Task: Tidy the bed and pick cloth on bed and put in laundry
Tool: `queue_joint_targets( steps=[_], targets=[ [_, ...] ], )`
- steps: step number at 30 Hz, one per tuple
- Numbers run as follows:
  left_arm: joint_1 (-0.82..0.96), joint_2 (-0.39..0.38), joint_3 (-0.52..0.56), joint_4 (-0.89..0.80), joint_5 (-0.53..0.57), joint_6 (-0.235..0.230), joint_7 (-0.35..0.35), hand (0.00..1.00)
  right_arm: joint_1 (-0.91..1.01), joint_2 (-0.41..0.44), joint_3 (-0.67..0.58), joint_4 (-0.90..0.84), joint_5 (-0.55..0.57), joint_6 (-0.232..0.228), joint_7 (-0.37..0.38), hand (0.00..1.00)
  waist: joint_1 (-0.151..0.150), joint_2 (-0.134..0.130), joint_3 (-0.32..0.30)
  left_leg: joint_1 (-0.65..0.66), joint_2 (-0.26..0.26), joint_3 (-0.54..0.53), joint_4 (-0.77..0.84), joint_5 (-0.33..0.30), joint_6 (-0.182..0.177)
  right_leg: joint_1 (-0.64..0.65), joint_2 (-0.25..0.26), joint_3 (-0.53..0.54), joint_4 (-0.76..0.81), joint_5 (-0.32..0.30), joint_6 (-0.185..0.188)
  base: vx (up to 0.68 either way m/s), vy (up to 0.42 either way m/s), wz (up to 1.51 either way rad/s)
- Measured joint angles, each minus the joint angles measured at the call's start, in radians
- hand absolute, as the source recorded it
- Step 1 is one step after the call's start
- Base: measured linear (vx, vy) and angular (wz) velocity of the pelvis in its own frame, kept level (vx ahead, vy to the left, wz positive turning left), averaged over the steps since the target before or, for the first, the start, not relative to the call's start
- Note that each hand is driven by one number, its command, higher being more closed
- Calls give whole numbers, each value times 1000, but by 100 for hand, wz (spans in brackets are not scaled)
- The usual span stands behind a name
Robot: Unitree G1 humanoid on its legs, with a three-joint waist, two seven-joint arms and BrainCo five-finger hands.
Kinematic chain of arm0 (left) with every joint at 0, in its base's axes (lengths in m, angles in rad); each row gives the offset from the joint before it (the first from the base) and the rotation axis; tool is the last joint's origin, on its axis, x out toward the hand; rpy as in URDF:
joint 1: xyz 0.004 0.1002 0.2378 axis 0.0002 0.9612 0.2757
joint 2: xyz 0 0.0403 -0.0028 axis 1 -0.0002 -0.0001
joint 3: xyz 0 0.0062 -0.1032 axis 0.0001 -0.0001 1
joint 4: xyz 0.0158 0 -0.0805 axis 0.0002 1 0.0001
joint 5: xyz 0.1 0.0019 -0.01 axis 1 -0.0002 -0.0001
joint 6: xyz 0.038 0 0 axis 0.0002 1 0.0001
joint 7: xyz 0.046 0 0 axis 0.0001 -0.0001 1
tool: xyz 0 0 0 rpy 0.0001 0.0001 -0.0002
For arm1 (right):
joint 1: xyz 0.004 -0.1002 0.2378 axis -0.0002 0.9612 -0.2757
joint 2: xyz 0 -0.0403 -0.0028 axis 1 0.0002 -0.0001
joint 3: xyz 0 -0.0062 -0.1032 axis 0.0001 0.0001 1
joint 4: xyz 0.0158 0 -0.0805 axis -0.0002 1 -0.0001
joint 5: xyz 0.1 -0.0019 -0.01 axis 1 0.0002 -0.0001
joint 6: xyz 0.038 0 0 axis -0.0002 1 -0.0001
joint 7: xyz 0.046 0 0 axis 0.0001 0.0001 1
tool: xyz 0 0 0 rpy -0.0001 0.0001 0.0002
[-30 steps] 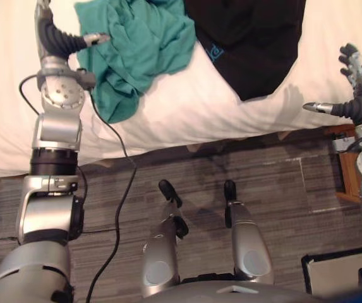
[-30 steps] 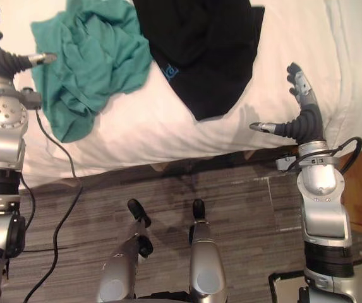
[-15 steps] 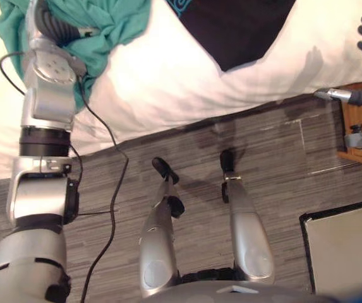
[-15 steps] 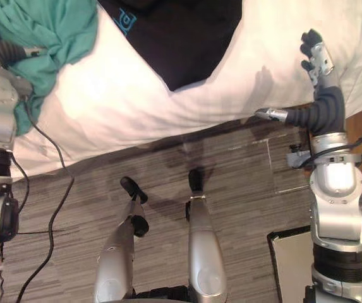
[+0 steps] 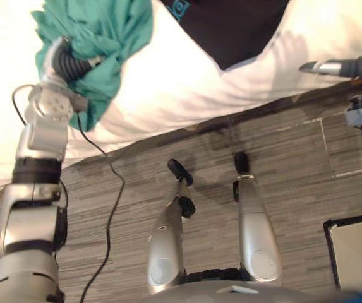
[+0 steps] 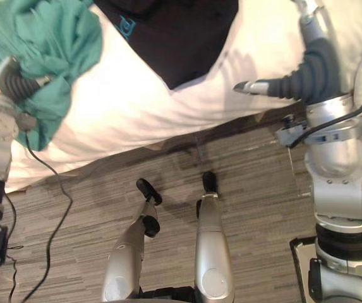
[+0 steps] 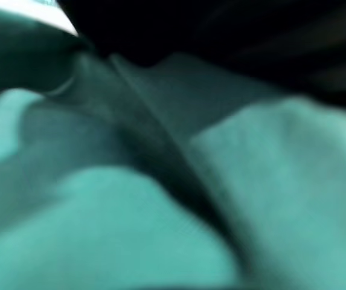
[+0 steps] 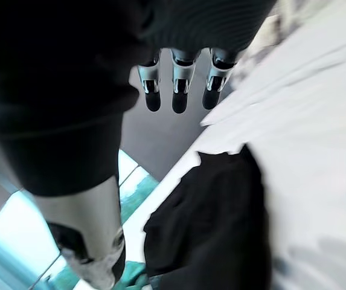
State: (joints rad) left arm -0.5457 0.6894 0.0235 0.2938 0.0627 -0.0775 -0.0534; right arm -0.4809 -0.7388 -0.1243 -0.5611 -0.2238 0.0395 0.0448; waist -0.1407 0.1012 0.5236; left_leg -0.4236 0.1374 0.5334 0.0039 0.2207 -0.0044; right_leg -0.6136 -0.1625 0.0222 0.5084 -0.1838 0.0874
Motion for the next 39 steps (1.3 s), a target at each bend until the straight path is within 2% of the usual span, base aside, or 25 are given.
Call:
queue_joint_targets(
  steps=[1,2,3,5,6,8,9,11,14,15,18,20,23,26,28,31,32,33,35,39],
  targets=[
    [57,-23,1,-45,-58,-38,-38,100,0,-8,18,-12,-32,21,0,0,9,3,-2,1,-2,-11,0,-2,2,9,-5,-12,-1,-4,2,66,-34,38],
    [124,-63,1,-107,-120,-73,-97,100,-1,-27,38,-12,-75,50,0,0,30,3,-2,2,-7,-25,0,-3,4,19,-13,-24,-1,-8,4,68,-29,34],
    [166,-83,0,-141,-149,-87,-132,100,-4,-31,49,-10,-98,69,0,0,40,4,-2,2,-9,-32,0,-3,5,23,-16,-30,0,-11,4,70,-30,36],
    [336,-142,-59,-239,-251,-86,-293,100,-26,-30,83,1,-158,141,-3,0,74,4,-2,-4,-18,-59,-1,-5,7,40,-29,-61,-2,-18,5,78,-28,39],
    [383,-154,-94,-248,-271,-77,-340,100,-37,-30,86,10,-167,157,-7,0,79,4,-2,-9,-19,-68,-1,-5,7,41,-32,-70,-4,-19,5,108,-28,42],
    [552,-204,-212,-246,-313,31,-484,100,-82,-32,82,76,-216,221,-15,0,104,3,-2,-38,-22,-103,-1,1,10,39,-39,-106,-9,-20,4,109,-26,44],
    [588,-221,-232,-248,-321,61,-515,100,-92,-34,79,104,-233,240,-16,0,111,2,-2,-46,-23,-113,-1,4,12,39,-43,-121,-9,-20,4,100,-30,44],
    [679,-256,-246,-271,-337,126,-582,100,-121,-69,65,209,-236,298,-17,0,161,2,-1,-55,-24,-144,-2,12,10,50,-48,-151,-9,-21,2,83,-42,39],
    [711,-263,-215,-307,-402,175,-609,100,-179,-85,50,306,-274,339,-5,0,182,1,-2,-56,-23,-186,-4,23,6,81,-49,-196,-18,-24,-3,29,-46,35],
    [704,-278,-180,-317,-421,190,-617,100,-211,-114,50,339,-293,348,11,0,190,0,-2,-62,-23,-196,-9,29,3,81,-48,-206,-22,-24,-4,-31,-42,27],
    [682,-289,-109,-317,-435,206,-619,100,-273,-182,50,410,-301,368,46,0,192,-1,-2,-82,-16,-227,-44,51,-12,73,-36,-239,-41,-17,-10,-33,-31,18],
    [680,-290,-77,-316,-435,221,-623,100,-282,-221,49,449,-297,379,72,0,204,-7,-3,-85,-12,-225,-71,69,-11,63,-26,-241,-55,-2,-11,-8,-35,-4],
    [679,-289,-43,-314,-436,225,-648,100,-285,-225,45,518,-262,401,87,0,207,-8,-3,-85,-11,-223,-73,81,-1,63,-24,-242,-62,3,-10,33,-30,-2],
    [676,-290,-23,-310,-439,227,-660,100,-284,-225,28,583,-181,435,108,0,209,-8,-3,-104,0,-222,-71,83,-3,56,-12,-245,-80,15,-13,35,-37,-6],
    [661,-290,-21,-304,-446,228,-661,100,-282,-225,-6,622,-151,438,122,0,212,-8,-3,-124,2,-225,-71,90,-2,35,-12,-249,-77,16,-14,37,-47,1],
    [636,-292,-14,-286,-446,222,-662,100,-265,-222,-36,637,-122,419,137,0,214,-7,-3,-154,4,-230,-71,100,-7,3,-13,-256,-66,16,-14,38,-43,3],
    [626,-293,-14,-268,-446,217,-662,100,-256,-220,-56,637,-113,416,141,100,217,-7,-3,-161,4,-230,-71,101,-7,-7,-14,-257,-62,15,-15,35,-36,3],
    [623,-292,-13,-261,-446,213,-661,100,-251,-217,-66,639,-112,415,144,100,218,-7,-3,-164,4,-229,-71,101,-7,-11,-16,-257,-55,12,-18,29,-33,2],
    [611,-292,-12,-224,-445,177,-661,100,-249,-212,-94,645,-81,411,141,100,227,-11,-8,-187,4,-227,-68,88,-23,-46,-21,-257,-32,2,-24,0,0,0],
    [594,-298,-11,-148,-444,128,-661,100,-264,-203,-149,669,-38,394,132,100,239,-13,-9,-200,8,-211,-67,88,-23,-71,-23,-254,-9,-2,-31,0,0,0]
  ],
)
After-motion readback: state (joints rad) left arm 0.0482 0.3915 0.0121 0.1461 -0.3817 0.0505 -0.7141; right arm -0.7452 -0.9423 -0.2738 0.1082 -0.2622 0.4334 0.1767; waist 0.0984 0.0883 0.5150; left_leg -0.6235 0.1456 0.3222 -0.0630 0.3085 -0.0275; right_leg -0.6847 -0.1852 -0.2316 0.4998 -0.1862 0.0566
